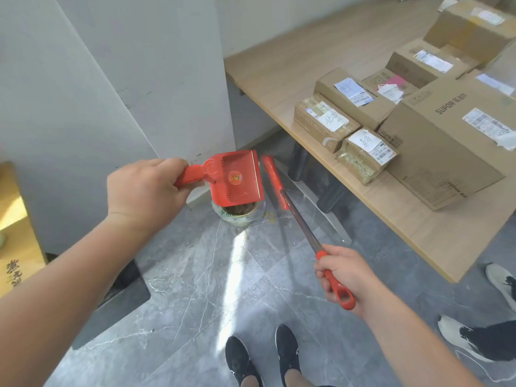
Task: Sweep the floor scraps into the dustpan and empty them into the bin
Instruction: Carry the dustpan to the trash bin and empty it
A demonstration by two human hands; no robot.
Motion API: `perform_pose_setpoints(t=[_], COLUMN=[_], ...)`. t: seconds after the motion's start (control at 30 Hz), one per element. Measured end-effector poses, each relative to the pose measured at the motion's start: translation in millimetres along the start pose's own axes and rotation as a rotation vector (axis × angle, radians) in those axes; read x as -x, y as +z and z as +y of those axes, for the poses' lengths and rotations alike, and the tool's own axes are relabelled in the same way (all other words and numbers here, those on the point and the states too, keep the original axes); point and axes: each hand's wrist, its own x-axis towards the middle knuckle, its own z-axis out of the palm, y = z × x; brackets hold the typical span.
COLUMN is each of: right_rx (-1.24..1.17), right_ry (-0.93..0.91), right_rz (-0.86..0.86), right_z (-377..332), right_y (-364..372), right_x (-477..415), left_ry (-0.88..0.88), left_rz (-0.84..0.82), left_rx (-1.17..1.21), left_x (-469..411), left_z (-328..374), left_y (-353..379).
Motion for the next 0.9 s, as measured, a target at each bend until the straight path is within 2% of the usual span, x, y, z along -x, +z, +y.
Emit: perform_pose_setpoints(t=[0.2, 0.33, 0.53, 0.83, 0.9], right_rx=[0.118, 0.258, 0.363, 0.298, 0.311], right_ry=[0.031, 0.06, 0.109, 0.09, 0.095], right_rz=[0.099, 0.172, 0.252, 0.29, 0.296], right_z=[24.1, 48.2, 78.7, 112.5, 120.9], right_y=[-19.0, -26.3, -8.1, 20.3, 22.9], right_x=[-23.2, -65.9, -151.6, -262.8, -273.8], left_ry=[-0.354, -0.534, -0.667, -0.748, -0.778], left_rz=[-0.019, -0.069, -0.235, -0.448, -0.493], left_rx=[0.094, 0.262, 0.337, 0.363, 0.449], left_x=[42.4, 82.7, 140.8, 193.4, 198.4], left_z=[7.4, 13.4, 25.1, 46.8, 53.9], left_y=[-28.1, -31.2, 8.8, 114.6, 129.2])
